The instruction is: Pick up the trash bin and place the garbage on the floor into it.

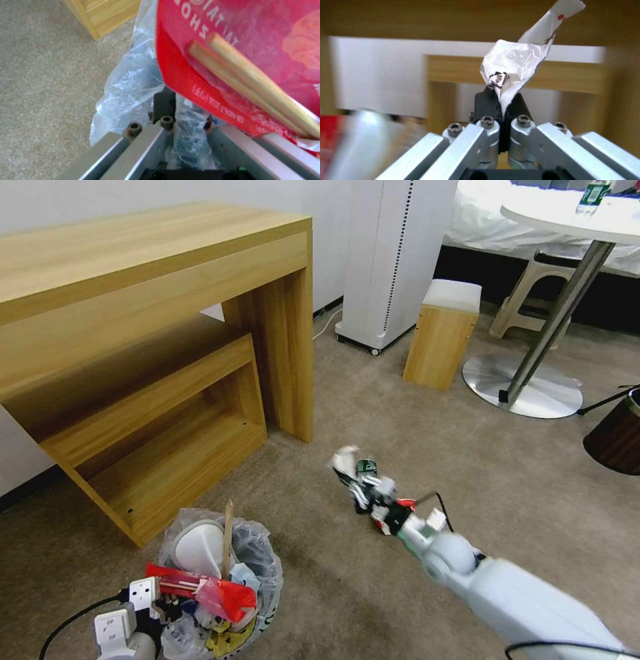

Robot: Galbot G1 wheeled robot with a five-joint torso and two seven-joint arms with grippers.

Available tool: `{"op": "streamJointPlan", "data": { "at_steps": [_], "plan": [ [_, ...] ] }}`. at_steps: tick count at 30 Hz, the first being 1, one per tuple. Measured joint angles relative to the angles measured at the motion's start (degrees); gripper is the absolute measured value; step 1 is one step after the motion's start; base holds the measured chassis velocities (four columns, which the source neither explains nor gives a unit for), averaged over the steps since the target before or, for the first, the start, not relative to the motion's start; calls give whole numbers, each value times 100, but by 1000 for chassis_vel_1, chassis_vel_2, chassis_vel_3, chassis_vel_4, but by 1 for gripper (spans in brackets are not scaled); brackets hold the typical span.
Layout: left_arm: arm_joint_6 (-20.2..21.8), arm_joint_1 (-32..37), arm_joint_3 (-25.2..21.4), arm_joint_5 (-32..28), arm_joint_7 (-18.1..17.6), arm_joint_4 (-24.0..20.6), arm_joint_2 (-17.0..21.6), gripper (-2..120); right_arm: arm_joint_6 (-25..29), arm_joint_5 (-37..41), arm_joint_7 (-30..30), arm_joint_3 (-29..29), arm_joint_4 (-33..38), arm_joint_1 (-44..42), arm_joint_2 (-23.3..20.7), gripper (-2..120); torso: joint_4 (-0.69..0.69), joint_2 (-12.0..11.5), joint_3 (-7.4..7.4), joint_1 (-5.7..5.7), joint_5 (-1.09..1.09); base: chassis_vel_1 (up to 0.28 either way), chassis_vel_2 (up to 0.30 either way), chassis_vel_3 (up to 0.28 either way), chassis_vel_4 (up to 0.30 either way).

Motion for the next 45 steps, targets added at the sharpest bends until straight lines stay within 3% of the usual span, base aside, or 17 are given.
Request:
{"op": "streamJointPlan", "data": {
  "at_steps": [2, 4, 5, 8, 12, 19, 27, 30, 31, 36, 38, 40, 45],
  "plan": [
    [6, 4, -8, -28, -13, -28, 12, 0, -34, 56, -23, -181, 37, 103, 48, 0, 0, 0, 0, 0, -1, 0, 0, 0, 0],
    [27, 18, -73, -191, -95, -146, 117, 0, -172, 321, -6, -942, 57, 450, 270, 0, -2, 0, 0, 0, 0, 0, 0, 0, 0],
    [27, 18, -73, -191, -95, -146, 117, 0, -172, 321, -6, -942, 57, 450, 270, 0, -2, 0, 0, 0, 0, 0, 0, 0, 0],
    [44, 45, -163, -374, -184, -246, 250, 0, -293, 611, 172, -1679, -165, 665, 551, 0, -2, 0, 0, 0, -1, 0, 0, 0, 0],
    [50, 82, -228, -486, -215, -334, 354, 0, -401, 802, 293, -2134, -392, 687, 866, 0, -2, 0, 0, 0, -1, 0, 0, 0, 0],
    [56, 105, -296, -634, -304, -429, 470, 0, -495, 937, 470, -2548, -612, 711, 1396, 0, -2, 0, 0, 0, -1, 0, 0, 0, 0],
    [83, 110, -308, -625, -307, -427, 430, 0, -609, 1084, 698, -2698, -456, 722, 1261, 0, -2, 1, -1, 0, -1, 0, 0, 0, 0],
    [84, 119, -331, -636, -297, -428, 454, 0, -669, 1121, 655, -2684, -381, 699, 1128, 7, -3, 1, -1, 0, 0, 0, 0, 0, 0],
    [84, 127, -350, -640, -308, -427, 476, 0, -700, 1134, 591, -2644, -324, 678, 994, 17, -4, 1, -1, 0, 0, 0, 0, 0, 0],
    [84, 117, -351, -648, -305, -417, 466, 0, -739, 1164, 473, -2563, -197, 637, 855, 30, -3, 1, -1, -1, 0, 0, 0, 0, 0],
    [97, 127, -345, -638, -310, -404, 443, 0, -763, 1135, 403, -2486, -132, 600, 768, 41, -2, 1, -1, -1, 1, 0, 0, 0, 0],
    [103, 137, -345, -633, -311, -404, 437, 0, -760, 1125, 394, -2476, -121, 592, 745, 43, -2, 1, -1, -1, 1, 0, 0, 0, 0],
    [134, 196, -378, -625, -328, -430, 423, 0, -725, 1051, 389, -2326, -65, 503, 655, 65, -2, 1, -1, 0, 0, 0, 0, 0, 0]
  ]
}}
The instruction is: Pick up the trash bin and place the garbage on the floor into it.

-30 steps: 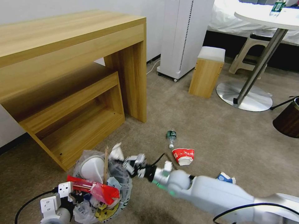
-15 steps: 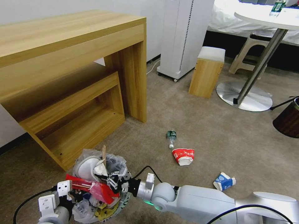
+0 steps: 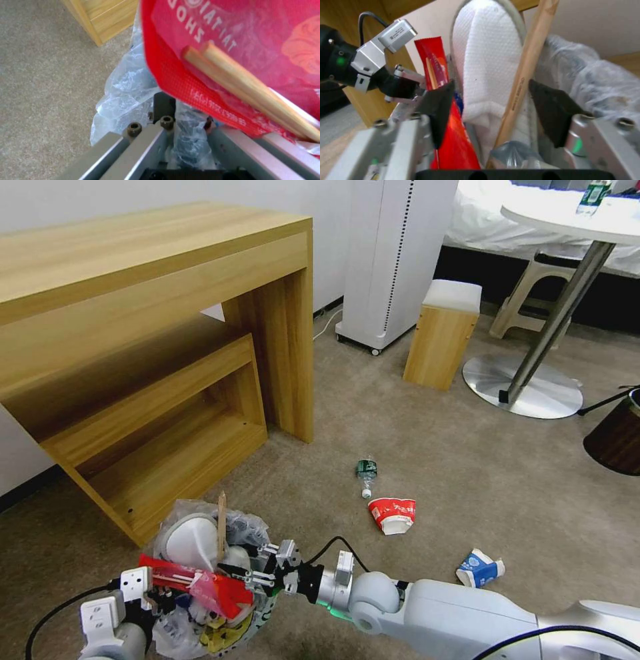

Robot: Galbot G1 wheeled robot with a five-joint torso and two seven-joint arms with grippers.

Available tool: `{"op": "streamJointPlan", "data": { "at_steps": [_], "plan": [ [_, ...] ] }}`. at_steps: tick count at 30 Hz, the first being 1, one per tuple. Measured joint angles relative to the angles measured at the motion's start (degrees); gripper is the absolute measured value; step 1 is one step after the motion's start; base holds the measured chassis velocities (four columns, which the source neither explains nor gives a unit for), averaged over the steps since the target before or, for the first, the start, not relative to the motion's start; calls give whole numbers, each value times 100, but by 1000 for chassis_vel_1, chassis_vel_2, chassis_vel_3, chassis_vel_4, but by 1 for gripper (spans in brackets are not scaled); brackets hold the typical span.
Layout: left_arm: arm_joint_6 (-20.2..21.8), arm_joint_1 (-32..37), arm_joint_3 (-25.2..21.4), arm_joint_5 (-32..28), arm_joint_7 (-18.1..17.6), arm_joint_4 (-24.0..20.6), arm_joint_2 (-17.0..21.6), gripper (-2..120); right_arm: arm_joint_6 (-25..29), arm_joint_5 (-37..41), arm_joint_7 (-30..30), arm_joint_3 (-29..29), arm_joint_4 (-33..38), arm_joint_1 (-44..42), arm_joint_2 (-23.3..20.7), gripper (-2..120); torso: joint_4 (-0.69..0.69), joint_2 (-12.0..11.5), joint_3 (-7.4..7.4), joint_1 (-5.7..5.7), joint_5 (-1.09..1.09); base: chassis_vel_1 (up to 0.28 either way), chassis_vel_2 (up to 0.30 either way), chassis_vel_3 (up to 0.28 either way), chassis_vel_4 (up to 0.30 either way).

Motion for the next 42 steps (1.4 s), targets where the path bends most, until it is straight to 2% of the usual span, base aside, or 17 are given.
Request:
{"op": "streamJointPlan", "data": {
  "at_steps": [2, 3, 5, 6, 8, 9, 11, 15, 18, 25, 28, 29, 33, 35, 37, 40, 42],
  "plan": [
    [8, 10, -4, -5, -5, -5, 0, 0, 18, -16, 0, 61, 19, -26, -6, 70, 0, 0, 0, 0, 0, 0, 0, 0, 0],
    [28, 27, -6, -20, -12, -18, 1, 0, 35, -23, -1, 138, 47, -51, -20, 79, 0, 0, 0, 0, 0, 0, 0, 0, 0],
    [32, 29, -6, -23, -14, -20, 2, 0, 37, -23, 0, 150, 52, -55, -24, 79, 0, 0, 0, 0, 0, 0, 0, 0, 0],
    [56, 42, -9, -44, -26, -29, 8, 0, 55, -26, 0, 251, 96, -85, -40, 86, 0, 0, 0, 0, 0, 0, 0, 0, 0],
    [126, 77, -29, -147, -98, -80, 60, 0, 106, -47, 80, 635, 292, -180, -99, 95, 1, 0, 0, 0, 0, 0, 0, 0, 0],
    [126, 77, -29, -147, -98, -80, 60, 0, 106, -47, 80, 635, 292, -180, -99, 95, 1, 0, 0, 0, 0, 0, 0, 0, 0],
    [226, 136, -108, -324, -196, -141, 168, 0, 133, -29, 349, 1121, 571, -229, -253, 100, 1, 0, 0, 0, 0, 0, 0, 0, 0],
    [279, 141, -181, -554, -311, -193, 279, 0, 106, -125, 605, 1518, 604, -235, -420, 100, 2, 0, 0, 0, 1, 0, 0, 0, 0],
    [301, 102, -274, -867, -417, -269, 467, 0, -476, -618, 1906, 2153, 504, -395, -757, 100, -1, 0, 0, 0, 1, 0, 0, 0, 0],
    [303, -48, -322, -1068, -463, -304, 649, 0, -1136, -709, 3011, 3034, 220, -1006, -1359, 100, 0, 0, 1, 0, 1, 0, 0, 0, 0],
    [301, -80, -304, -1063, -430, -304, 656, 0, -1204, -695, 3152, 3200, 221, -1171, -1423, 100, -1, 0, 0, 0, 0, 0, 0, 0, 0],
    [289, -152, -237, -1013, -366, -267, 647, 0, -1293, -705, 3377, 3595, 254, -1559, -1480, 100, -1, 0, 1, 0, 2, 0, 0, 0, 0],
    [276, -190, -186, -921, -315, -228, 611, 0, -1312, -653, 3473, 3852, 301, -1843, -1506, 100, 0, 0, 0, 0, 0, 0, 0, 0, 0],
    [260, -205, -133, -794, -271, -177, 541, 0, -1265, -698, 3520, 4284, 305, -2297, -1479, 100, 0, 0, 0, 0, 0, 0, 0, 0, 0],
    [260, -205, -133, -794, -271, -177, 541, 0, -1265, -698, 3520, 4284, 305, -2297, -1479, 100, 0, 0, 0, 0, 0, 0, 0, 0, 0],
    [258, -129, -92, -658, -240, -162, 473, 0, -909, -1320, 3495, 5377, 377, -3195, -1095, 100, 1, 0, 0, 0, 0, 0, 0, 0, 0],
    [259, -112, -106, -654, -241, -169, 471, 0, -795, -1504, 3495, 5571, 422, -3351, -974, 100, 1, 0, 0, 0, 2, 0, 0, 0, 0]
  ]
}}
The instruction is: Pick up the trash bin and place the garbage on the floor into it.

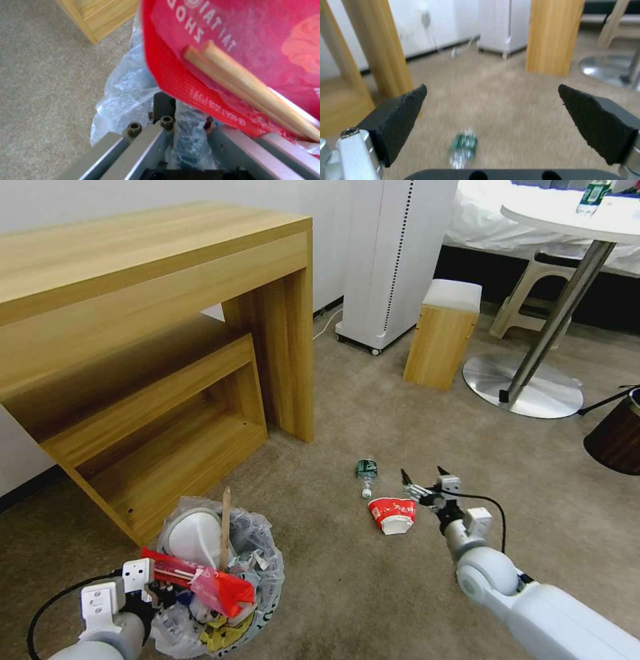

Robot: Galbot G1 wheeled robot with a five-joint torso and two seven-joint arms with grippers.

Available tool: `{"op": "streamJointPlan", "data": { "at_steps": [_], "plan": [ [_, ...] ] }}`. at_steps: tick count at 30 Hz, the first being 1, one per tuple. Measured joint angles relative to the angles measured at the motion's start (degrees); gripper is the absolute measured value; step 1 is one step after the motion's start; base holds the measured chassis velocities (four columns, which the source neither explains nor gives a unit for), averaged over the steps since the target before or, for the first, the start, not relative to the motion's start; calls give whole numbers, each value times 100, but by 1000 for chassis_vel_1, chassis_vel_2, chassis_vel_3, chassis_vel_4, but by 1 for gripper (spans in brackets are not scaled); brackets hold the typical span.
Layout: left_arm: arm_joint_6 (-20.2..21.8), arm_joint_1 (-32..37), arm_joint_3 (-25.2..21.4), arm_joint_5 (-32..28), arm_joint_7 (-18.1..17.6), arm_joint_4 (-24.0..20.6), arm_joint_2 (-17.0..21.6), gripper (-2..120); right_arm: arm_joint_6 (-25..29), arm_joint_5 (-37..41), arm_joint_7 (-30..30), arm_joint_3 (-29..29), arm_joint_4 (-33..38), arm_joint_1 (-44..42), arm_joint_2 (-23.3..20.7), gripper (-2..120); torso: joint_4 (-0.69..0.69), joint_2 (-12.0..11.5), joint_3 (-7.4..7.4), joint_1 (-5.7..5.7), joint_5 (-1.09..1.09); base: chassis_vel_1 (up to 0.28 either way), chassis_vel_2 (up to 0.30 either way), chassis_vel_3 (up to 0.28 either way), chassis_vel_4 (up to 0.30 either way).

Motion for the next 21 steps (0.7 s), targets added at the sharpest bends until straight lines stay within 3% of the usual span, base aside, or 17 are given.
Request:
{"op": "streamJointPlan", "data": {
  "at_steps": [6, 21],
  "plan": [
    [-7, -23, 88, 104, 32, -6, -83, 0, 455, -907, -309, 588, 144, -869, 349, 100, -2, 0, 0, 0, -1, 0, 0, 0, 0],
    [5, 46, 232, 485, 231, 57, -286, 0, 1369, -1482, -573, 920, 315, -1628, 675, 100, 0, 0, -1, 0, -2, 0, 0, 0, 0]
  ]
}}
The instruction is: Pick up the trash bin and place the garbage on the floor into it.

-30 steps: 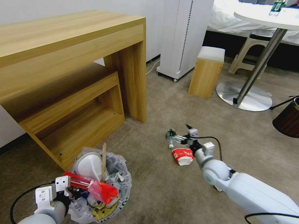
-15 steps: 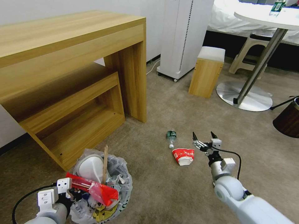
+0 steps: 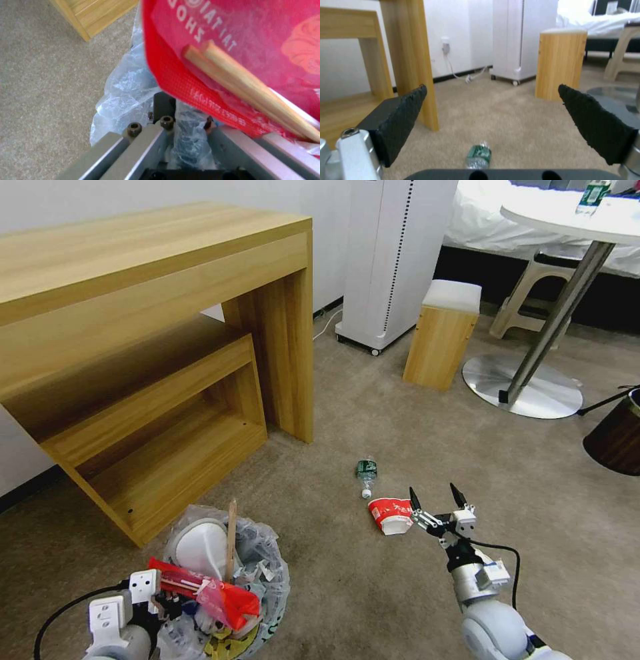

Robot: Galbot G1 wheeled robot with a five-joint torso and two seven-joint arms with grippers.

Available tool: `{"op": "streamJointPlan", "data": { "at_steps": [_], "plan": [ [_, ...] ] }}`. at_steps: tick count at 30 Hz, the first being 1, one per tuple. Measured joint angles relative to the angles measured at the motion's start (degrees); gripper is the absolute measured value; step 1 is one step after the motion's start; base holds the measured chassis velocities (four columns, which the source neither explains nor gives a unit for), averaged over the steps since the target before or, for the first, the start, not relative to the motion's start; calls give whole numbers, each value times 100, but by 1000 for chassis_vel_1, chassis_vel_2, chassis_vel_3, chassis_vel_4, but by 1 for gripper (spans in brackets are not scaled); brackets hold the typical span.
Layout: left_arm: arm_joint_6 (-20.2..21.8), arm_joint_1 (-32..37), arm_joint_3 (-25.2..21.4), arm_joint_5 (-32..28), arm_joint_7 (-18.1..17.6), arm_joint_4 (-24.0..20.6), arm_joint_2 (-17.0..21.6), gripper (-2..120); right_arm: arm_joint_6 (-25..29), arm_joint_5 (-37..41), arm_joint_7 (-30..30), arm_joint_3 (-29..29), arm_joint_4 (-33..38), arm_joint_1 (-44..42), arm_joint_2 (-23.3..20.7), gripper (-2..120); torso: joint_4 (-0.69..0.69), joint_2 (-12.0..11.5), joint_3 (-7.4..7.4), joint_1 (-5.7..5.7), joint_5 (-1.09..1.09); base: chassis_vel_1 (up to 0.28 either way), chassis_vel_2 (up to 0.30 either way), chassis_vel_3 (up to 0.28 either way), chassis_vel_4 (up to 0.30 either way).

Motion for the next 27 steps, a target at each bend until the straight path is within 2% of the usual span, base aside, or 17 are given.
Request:
{"op": "streamJointPlan", "data": {
  "at_steps": [7, 21, 27],
  "plan": [
    [2, 20, 1, 56, 1, -6, -5, 0, 137, -235, -23, 98, 6, -146, 151, 100, -1, 0, 0, -1, 1, -96, 66, 94, -76],
    [6, 103, 26, 293, 55, -34, -180, 0, 268, -281, -146, 149, -102, -204, 208, 100, -1, -1, 3, 3, 0, -223, 238, 225, -229],
    [12, 165, -15, 325, 55, -81, -180, 0, 381, -203, -177, 76, -155, -105, 214, 100, -1, -2, 1, 2, 2, -89, 97, 68, -51]
  ]
}}
